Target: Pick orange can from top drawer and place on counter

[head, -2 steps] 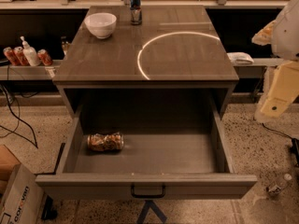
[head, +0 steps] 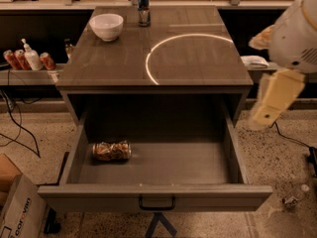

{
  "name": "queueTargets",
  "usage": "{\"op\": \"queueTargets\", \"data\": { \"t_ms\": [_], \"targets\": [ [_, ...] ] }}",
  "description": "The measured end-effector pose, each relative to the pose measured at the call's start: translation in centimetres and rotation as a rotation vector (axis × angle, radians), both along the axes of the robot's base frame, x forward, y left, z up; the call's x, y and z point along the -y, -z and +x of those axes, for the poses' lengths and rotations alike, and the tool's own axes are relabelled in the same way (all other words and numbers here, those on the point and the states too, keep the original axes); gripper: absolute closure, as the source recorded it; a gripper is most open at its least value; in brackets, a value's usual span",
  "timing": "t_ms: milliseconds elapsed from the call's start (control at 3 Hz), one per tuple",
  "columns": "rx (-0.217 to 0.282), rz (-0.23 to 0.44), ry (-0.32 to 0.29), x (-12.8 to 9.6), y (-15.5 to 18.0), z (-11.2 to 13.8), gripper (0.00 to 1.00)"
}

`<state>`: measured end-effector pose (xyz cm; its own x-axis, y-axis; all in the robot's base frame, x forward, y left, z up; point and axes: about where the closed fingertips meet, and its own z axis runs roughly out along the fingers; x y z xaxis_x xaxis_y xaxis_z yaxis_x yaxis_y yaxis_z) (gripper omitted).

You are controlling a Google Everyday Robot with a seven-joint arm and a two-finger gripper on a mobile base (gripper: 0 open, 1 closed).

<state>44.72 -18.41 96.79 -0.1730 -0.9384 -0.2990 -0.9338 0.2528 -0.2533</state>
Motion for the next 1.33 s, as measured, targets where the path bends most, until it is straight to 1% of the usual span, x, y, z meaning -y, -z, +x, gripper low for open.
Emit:
{"op": "queueTargets", "data": {
  "t_ms": [333, 667, 1000, 1333],
  "targets": [
    [0.037, 0.131, -0.07, -4.5, 1.4, 1.0, 0.0],
    [0.059, 0.258, -0.128, -8.1, 2.8, 1.8, 0.0],
    [0.069, 0.27, -0.131, -8.5, 2.3, 1.8, 0.0],
    [0.069, 0.27, -0.131, -8.5, 2.3, 1.8, 0.0]
  ]
}}
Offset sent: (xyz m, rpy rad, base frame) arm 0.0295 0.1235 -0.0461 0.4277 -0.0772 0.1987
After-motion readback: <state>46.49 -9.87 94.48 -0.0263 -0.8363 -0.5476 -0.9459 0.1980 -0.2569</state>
